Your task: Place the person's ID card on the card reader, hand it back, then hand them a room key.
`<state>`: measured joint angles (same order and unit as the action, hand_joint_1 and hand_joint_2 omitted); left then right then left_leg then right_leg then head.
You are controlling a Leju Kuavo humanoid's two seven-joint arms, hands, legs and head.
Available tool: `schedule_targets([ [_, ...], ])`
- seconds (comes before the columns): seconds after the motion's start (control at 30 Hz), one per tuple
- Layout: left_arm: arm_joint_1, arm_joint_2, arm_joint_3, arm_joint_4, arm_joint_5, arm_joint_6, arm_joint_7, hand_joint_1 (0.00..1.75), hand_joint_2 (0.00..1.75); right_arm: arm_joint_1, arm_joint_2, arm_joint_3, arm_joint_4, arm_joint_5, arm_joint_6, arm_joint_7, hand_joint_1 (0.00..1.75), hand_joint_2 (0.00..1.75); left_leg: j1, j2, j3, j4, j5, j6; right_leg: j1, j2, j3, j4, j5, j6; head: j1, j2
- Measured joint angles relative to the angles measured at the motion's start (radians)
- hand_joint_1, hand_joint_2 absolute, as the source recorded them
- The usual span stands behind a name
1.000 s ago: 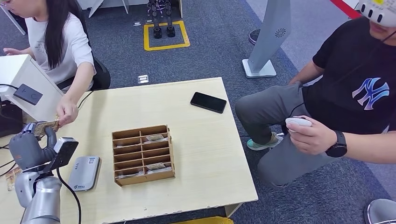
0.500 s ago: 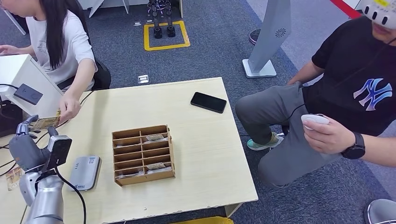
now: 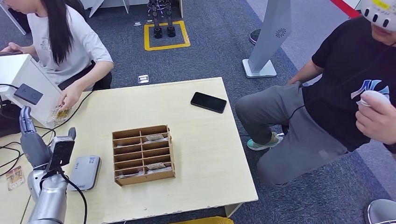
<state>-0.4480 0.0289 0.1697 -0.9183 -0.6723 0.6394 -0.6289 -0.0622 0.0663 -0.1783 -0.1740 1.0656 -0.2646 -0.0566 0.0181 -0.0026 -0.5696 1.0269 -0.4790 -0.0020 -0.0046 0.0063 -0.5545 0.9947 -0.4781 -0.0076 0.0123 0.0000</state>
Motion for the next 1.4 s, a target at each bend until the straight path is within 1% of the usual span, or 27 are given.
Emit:
schedule_targets([
  [0.17,0.029,0.010,-0.039,-0.034,0.023,-0.035,-0.009,0.00,1.75,0.000,0.001,-0.009,0.000,-0.001,-0.004,-0.003,0.00,0.00,0.000,0.000,0.000,0.000,0.000,0.000,0.000,0.000,0.000,0.000,0.000,0.000,0.000,0.000],
  [0.2,0.036,0.012,-0.045,-0.044,0.040,-0.066,-0.012,0.00,1.75,0.000,0.002,-0.012,0.000,-0.003,-0.005,-0.002,0.00,0.00,0.000,0.000,0.000,0.000,0.000,0.000,0.000,0.000,0.000,0.000,0.000,0.000,0.000,0.000],
  [0.27,0.072,0.016,-0.070,-0.092,0.093,-0.178,-0.019,0.00,1.75,0.000,0.003,-0.022,0.000,-0.014,-0.007,0.004,0.00,0.00,0.000,0.001,0.000,0.000,0.000,0.000,0.000,0.001,0.000,0.000,0.000,0.000,0.000,0.000],
  [0.33,0.156,0.023,-0.117,-0.203,0.143,-0.285,-0.023,0.00,1.75,0.002,0.003,-0.038,0.000,-0.028,-0.008,0.017,0.00,0.00,0.000,0.003,0.000,0.000,-0.001,0.000,0.000,0.003,0.000,0.000,0.000,0.000,0.000,0.000],
  [0.37,0.213,0.029,-0.147,-0.277,0.157,-0.308,-0.025,0.00,1.75,0.003,0.003,-0.047,-0.001,-0.034,-0.009,0.024,0.00,0.00,0.000,0.004,0.000,0.000,-0.002,0.000,0.000,0.004,0.000,0.000,0.000,0.000,0.000,0.000],
  [0.4,0.278,0.037,-0.179,-0.358,0.164,-0.312,-0.025,0.00,1.75,0.006,0.003,-0.055,-0.001,-0.040,-0.009,0.029,0.00,0.00,-0.001,0.005,0.000,0.000,-0.003,0.001,0.000,0.006,0.000,0.000,-0.001,0.000,0.000,0.000],
  [0.5,0.462,0.069,-0.263,-0.570,0.155,-0.265,-0.026,0.00,1.75,0.014,0.003,-0.080,-0.001,-0.052,-0.014,0.033,0.00,0.00,-0.001,0.006,0.000,0.000,-0.006,0.001,-0.001,0.007,-0.001,-0.001,-0.003,0.001,0.000,0.000],
  [0.57,0.558,0.095,-0.306,-0.672,0.130,-0.216,-0.026,0.00,1.75,0.017,0.003,-0.095,-0.001,-0.055,-0.019,0.033,0.00,0.00,-0.001,0.005,-0.001,0.000,-0.006,0.001,-0.001,0.006,-0.002,-0.001,-0.004,0.002,0.000,0.000],
  [0.67,0.683,0.118,-0.352,-0.770,0.036,-0.105,-0.026,0.00,1.75,0.017,0.003,-0.114,-0.001,-0.058,-0.028,0.031,0.00,0.00,-0.001,0.005,-0.001,0.000,-0.007,0.002,-0.001,0.005,-0.002,-0.001,-0.005,0.002,0.000,0.000],
  [0.77,0.771,0.123,-0.384,-0.809,-0.073,-0.001,-0.025,0.00,1.75,0.018,0.004,-0.129,-0.002,-0.058,-0.040,0.018,0.00,0.00,-0.001,0.005,-0.001,0.000,-0.007,0.002,-0.001,0.005,-0.001,-0.001,-0.005,0.002,0.000,0.000],
  [0.87,0.821,0.125,-0.409,-0.823,-0.118,0.047,-0.024,0.00,1.75,0.017,0.005,-0.142,-0.003,-0.058,-0.051,0.006,0.00,0.00,-0.001,0.004,-0.001,0.000,-0.007,0.002,-0.001,0.004,-0.001,-0.001,-0.005,0.002,0.000,0.000],
  [1.03,0.857,0.133,-0.440,-0.838,-0.130,0.053,-0.014,0.00,1.75,0.017,0.007,-0.155,-0.004,-0.058,-0.055,0.010,0.00,0.00,-0.001,0.003,0.000,0.000,-0.007,0.002,-0.001,0.003,0.001,-0.001,-0.005,0.002,0.000,0.000],
  [1.17,0.892,0.158,-0.479,-0.846,-0.299,0.056,0.045,0.00,1.75,0.017,0.007,-0.167,-0.004,-0.057,-0.054,0.033,0.00,0.00,-0.001,0.003,0.000,0.000,-0.006,0.002,-0.001,0.002,0.001,-0.001,-0.005,0.002,0.000,0.000],
  [1.23,0.897,0.167,-0.494,-0.847,-0.347,0.060,0.065,0.00,1.75,0.017,0.007,-0.173,-0.005,-0.057,-0.054,0.036,0.00,0.00,0.000,0.001,-0.001,0.000,-0.006,0.002,-0.001,0.000,0.001,-0.001,-0.005,0.002,0.000,0.000],
  [1.4,0.896,0.178,-0.508,-0.850,-0.358,0.066,0.077,0.00,1.75,0.017,0.007,-0.179,-0.005,-0.057,-0.054,0.036,0.00,0.00,0.000,0.000,-0.001,0.000,-0.006,0.002,-0.001,-0.001,0.002,-0.001,-0.005,0.002,0.000,0.000],
])
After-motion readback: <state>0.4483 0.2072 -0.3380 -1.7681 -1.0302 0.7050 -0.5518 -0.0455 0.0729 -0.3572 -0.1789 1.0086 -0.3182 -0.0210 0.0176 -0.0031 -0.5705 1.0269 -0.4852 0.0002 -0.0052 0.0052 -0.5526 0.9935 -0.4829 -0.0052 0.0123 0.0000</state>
